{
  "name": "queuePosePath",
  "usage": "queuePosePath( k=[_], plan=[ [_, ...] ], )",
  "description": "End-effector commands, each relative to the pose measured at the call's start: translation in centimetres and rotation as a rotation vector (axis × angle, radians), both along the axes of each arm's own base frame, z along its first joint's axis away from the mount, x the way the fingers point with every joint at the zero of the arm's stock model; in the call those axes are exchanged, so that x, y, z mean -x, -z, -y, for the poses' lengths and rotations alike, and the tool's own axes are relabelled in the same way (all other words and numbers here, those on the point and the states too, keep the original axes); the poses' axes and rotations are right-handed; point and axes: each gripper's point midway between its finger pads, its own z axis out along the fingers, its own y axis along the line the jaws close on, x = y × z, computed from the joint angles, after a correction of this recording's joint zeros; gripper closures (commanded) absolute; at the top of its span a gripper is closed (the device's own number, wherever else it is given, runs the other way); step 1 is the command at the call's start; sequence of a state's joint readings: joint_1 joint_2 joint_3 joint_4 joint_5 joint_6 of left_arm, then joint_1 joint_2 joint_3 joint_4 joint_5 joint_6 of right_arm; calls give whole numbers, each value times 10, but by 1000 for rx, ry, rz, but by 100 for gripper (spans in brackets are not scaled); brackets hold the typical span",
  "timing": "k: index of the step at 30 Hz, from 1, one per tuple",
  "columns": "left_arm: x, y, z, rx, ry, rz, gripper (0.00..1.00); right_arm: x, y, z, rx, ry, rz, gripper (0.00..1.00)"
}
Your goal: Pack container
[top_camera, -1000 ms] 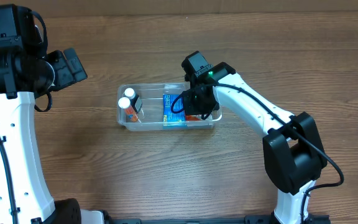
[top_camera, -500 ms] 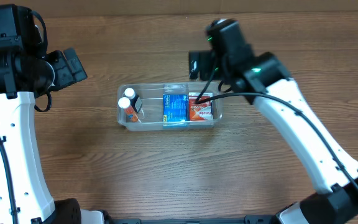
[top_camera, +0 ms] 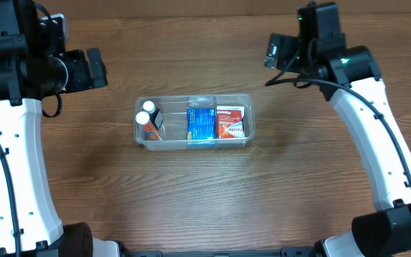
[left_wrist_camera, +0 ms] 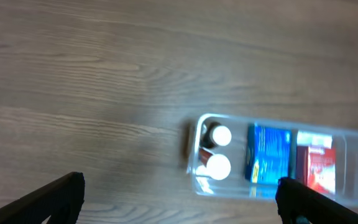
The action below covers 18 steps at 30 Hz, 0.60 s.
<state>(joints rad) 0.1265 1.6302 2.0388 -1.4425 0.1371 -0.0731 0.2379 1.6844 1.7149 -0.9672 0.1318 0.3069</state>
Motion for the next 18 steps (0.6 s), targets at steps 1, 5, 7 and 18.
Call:
queuePosePath(
  k=[1,5,7,18],
  plan=[
    [-1,1,14,25,133,10,0,10,-1,0,-8,-12,-28,0],
    [14,0,-4,-34,10,-29,0,29,-7,5,-2,-7,-58,0],
    [23,-6,-8,-52,-28,-24,0,39,-12,8,-2,0,-66,0],
    [90,-70,17,-138,22,211,0,96,-55,31,-13,54,84,0]
  ],
)
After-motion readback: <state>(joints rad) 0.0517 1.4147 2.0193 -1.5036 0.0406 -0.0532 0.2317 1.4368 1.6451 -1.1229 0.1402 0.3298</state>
